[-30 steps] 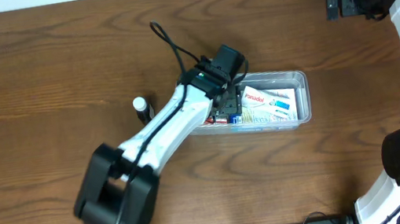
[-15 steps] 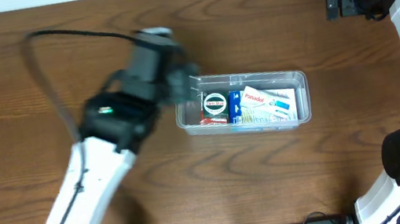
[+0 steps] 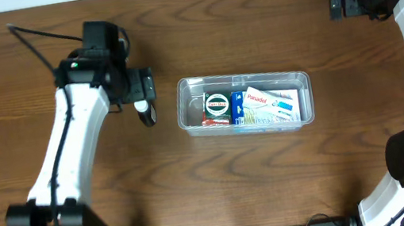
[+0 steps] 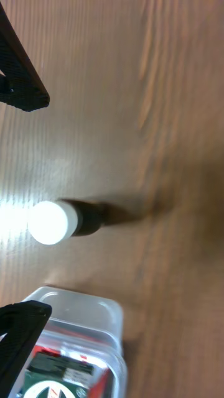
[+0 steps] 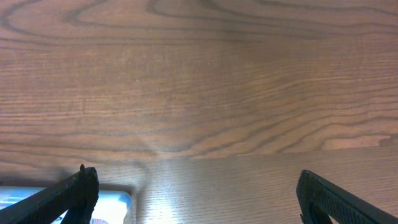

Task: Pack container
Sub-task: 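Move the left gripper back and grasp the white-capped bottle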

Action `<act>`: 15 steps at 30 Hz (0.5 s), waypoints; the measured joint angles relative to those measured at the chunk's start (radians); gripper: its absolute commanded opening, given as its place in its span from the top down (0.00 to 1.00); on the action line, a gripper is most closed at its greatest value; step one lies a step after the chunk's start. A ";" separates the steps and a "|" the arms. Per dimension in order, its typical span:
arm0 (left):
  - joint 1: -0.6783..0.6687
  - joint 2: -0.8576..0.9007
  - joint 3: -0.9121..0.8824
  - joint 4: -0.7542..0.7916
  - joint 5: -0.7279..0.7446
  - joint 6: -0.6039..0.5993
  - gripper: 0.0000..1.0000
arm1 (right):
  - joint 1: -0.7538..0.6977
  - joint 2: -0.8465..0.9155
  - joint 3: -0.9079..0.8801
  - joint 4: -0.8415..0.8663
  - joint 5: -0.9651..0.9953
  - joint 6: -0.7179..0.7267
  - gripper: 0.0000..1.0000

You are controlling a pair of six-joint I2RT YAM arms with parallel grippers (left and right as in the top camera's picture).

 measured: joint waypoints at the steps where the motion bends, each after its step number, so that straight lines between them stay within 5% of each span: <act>1: -0.001 0.016 0.000 -0.007 0.014 0.001 0.02 | 0.000 0.000 0.000 0.000 0.000 0.000 0.01; 10: -0.002 0.122 0.000 -0.039 0.078 -0.004 0.00 | 0.000 0.000 0.000 0.000 0.000 0.000 0.01; 15: -0.002 0.156 -0.002 -0.024 0.086 -0.023 0.17 | 0.000 0.000 0.000 0.000 0.000 0.000 0.01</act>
